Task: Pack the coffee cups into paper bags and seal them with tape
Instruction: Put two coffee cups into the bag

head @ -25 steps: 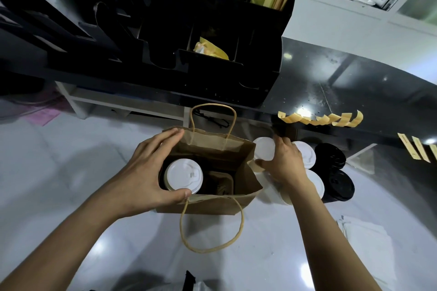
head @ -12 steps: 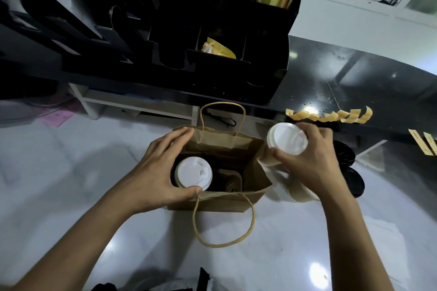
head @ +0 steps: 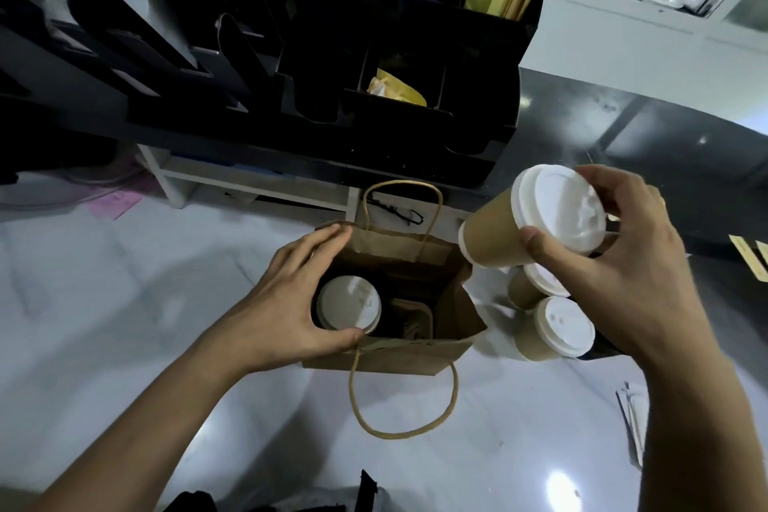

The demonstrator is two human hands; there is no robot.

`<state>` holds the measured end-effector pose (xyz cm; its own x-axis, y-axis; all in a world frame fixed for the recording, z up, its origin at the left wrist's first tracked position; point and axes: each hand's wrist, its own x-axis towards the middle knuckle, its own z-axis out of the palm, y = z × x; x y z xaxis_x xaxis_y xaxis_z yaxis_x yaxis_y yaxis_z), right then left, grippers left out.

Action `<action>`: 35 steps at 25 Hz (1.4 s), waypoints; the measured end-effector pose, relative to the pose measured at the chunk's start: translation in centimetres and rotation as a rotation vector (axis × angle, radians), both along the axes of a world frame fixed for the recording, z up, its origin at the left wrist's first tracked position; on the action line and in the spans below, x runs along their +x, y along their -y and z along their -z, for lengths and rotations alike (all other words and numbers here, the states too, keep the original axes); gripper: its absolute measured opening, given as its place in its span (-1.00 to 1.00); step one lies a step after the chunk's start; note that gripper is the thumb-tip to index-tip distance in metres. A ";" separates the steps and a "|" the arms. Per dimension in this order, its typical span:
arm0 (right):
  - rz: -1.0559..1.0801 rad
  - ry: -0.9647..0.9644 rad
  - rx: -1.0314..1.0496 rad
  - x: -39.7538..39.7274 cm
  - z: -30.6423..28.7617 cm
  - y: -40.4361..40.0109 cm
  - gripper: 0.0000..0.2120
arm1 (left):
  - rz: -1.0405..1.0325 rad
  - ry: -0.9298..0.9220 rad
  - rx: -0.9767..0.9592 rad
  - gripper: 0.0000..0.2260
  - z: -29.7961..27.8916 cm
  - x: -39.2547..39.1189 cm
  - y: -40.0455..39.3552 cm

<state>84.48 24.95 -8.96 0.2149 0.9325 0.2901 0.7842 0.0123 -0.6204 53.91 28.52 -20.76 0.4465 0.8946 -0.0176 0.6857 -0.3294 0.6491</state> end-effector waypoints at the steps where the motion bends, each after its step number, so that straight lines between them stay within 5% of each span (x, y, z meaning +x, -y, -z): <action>1: -0.043 -0.030 -0.010 -0.2 -0.4 0.3 -0.30 | 0.002 0.005 -0.001 0.03 0.0 0.0 0.0; 13: -0.390 0.065 -0.316 -5.8 3.6 -1.3 -0.27 | 0.006 0.014 0.000 0.05 0.1 -0.1 -0.1; 35: -0.336 0.603 -0.635 -6.9 8.0 -4.5 -0.27 | 0.011 -0.009 -0.010 0.04 0.0 0.0 -0.2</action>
<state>77.55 29.42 -17.00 -0.1150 0.9404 -0.3200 0.9924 0.0947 -0.0782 53.93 28.70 -20.75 0.4564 0.8892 -0.0306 0.6877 -0.3308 0.6462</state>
